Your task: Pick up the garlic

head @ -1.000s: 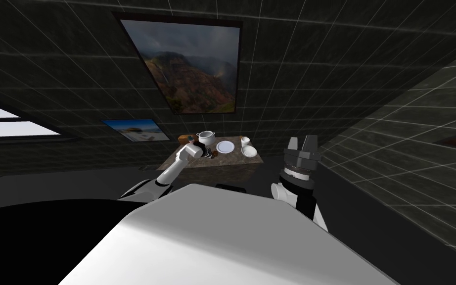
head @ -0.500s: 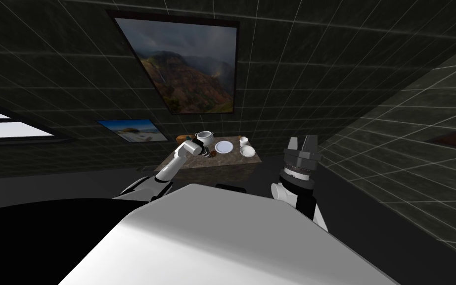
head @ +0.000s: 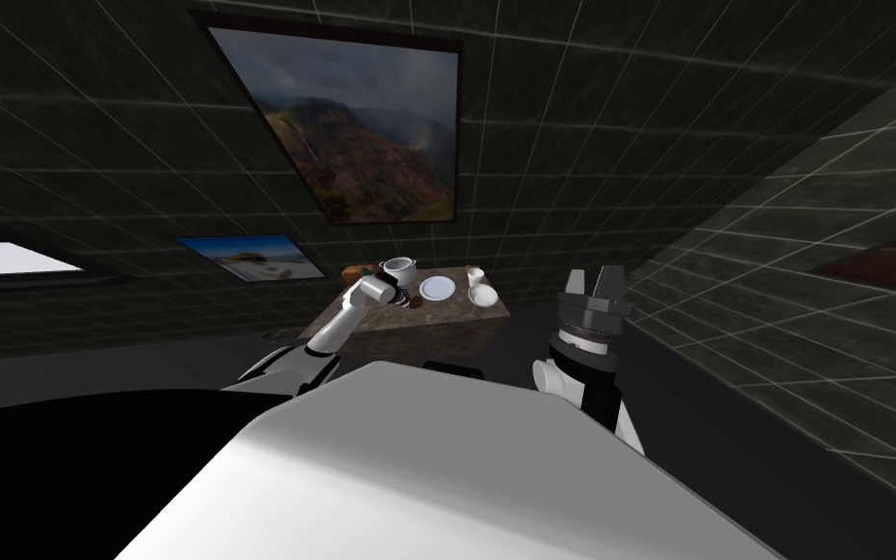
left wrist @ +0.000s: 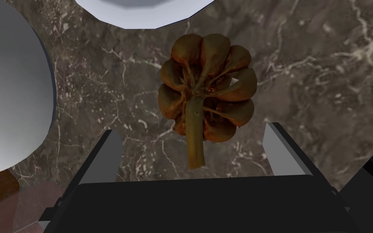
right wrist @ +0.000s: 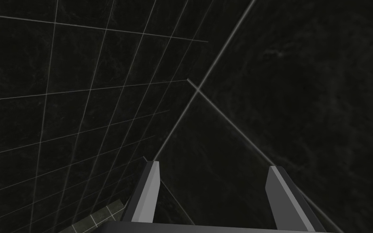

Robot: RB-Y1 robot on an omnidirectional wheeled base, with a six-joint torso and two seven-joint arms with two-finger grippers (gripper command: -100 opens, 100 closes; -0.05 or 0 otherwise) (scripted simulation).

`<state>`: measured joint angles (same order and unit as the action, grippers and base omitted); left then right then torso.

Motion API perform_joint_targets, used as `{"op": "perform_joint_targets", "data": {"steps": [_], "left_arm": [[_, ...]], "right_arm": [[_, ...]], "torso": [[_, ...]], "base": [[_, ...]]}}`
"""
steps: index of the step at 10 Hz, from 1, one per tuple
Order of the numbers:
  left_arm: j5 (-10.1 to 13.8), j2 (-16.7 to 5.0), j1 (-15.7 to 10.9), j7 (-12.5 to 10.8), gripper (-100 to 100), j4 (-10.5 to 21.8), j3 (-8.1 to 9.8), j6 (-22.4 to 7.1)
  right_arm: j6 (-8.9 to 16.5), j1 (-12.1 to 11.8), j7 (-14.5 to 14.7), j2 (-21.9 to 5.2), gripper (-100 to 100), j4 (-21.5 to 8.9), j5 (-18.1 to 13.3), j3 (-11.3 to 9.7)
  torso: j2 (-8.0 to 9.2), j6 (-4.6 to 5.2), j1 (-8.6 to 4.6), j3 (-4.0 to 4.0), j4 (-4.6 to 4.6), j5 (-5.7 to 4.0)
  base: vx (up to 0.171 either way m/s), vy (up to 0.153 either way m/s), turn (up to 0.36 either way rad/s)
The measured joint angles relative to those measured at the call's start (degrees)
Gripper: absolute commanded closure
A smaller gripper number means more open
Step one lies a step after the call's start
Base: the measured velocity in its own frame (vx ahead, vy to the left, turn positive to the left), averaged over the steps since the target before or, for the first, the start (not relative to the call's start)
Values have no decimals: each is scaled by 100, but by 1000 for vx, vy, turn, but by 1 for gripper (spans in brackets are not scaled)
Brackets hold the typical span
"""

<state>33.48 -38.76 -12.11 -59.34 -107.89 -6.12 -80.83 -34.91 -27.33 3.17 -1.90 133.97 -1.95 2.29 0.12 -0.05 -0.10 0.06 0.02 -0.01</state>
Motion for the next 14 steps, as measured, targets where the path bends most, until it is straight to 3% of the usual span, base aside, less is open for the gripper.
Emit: {"op": "perform_joint_targets", "data": {"steps": [6,7,11,12,13,14], "left_arm": [[43,53,-106,424,-100,766,245,371],[42,55,-109,437,100,780,248,384],[42,54,-112,434,100,776,251,387],[42,54,-112,434,0,776,251,387],[42,54,-113,435,100,776,251,387],[41,41,-100,368,100,635,196,325]], "right_arm": [[0,0,0,0,0,0,0,0],[0,-1,0,0,0,0,0,0],[0,-1,0,0,0,0,0,0],[0,-1,0,0,0,0,0,0],[0,-1,0,0,0,0,0,0],[0,-2,0,-1,0,0,0,1]], "torso": [[-3,0,0,-2,-1,0],[-7,-1,4,-4,-1,1],[-14,-1,9,-9,-6,3],[-14,-1,9,-9,-6,3],[-14,-2,9,-9,-6,3],[-17,-7,18,-10,-5,3]], "base": [[-27,-23,-50],[0,0,0],[0,0,0],[0,0,0],[23,29,123],[48,47,123]]}}
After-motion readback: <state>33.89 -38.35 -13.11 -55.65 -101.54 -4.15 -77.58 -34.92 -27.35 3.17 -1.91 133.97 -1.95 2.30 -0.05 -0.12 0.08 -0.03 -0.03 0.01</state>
